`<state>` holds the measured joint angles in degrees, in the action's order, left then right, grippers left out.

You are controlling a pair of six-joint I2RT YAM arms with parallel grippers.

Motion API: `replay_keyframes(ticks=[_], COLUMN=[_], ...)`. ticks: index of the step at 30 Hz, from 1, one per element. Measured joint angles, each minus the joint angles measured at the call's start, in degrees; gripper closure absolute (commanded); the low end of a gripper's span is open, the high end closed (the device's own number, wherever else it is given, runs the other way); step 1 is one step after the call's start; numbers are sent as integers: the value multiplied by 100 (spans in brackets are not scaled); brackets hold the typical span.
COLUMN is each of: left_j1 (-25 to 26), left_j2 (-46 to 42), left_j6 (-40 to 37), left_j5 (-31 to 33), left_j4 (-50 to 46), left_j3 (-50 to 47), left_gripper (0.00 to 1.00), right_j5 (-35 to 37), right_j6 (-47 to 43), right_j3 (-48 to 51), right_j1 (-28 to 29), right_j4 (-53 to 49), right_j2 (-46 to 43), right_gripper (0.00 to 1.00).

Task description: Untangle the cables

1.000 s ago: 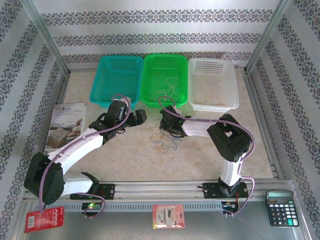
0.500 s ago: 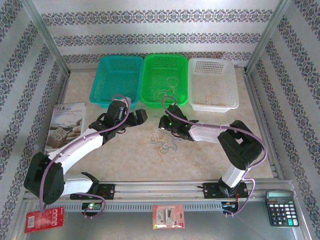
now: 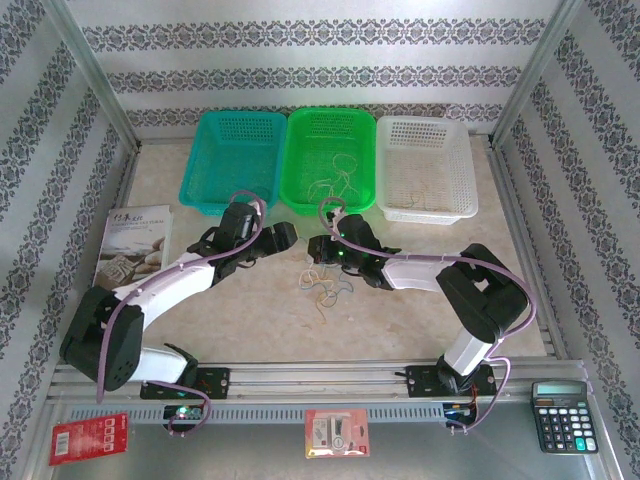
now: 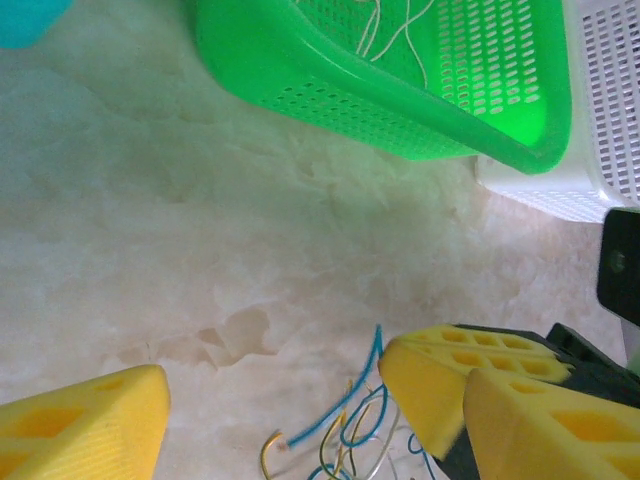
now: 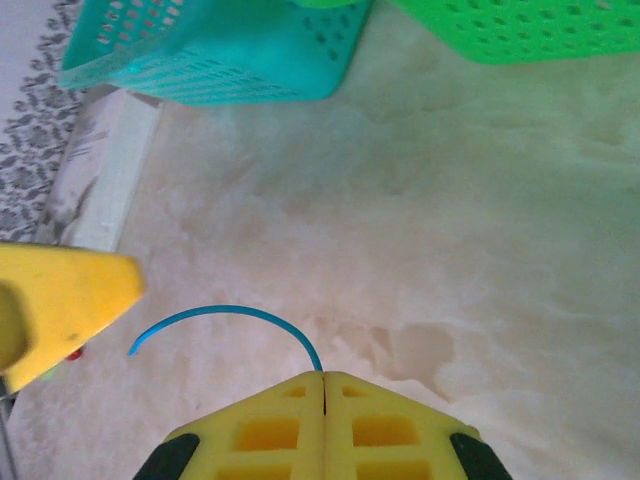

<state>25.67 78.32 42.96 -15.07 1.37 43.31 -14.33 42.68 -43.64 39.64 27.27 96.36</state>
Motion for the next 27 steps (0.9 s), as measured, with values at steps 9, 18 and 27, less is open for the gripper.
replay_keyframes(ticks=[9,18,27], left_j1=[-85,-105,-105], left_j2=[140,225,225], left_j6=[87,140,245], left_j5=[-155,-391,-879], left_j4=[234,509,874], left_j3=[-46,-46,-72], left_gripper=[42,65,100], right_j5=[-466,-577,-599], right_j6=[-107,-107,-105], right_j3=[136,192,192], right_j1=[0,0,0], right_j4=[525,673,754], right_j2=[0,0,0], right_gripper=[100,100,100])
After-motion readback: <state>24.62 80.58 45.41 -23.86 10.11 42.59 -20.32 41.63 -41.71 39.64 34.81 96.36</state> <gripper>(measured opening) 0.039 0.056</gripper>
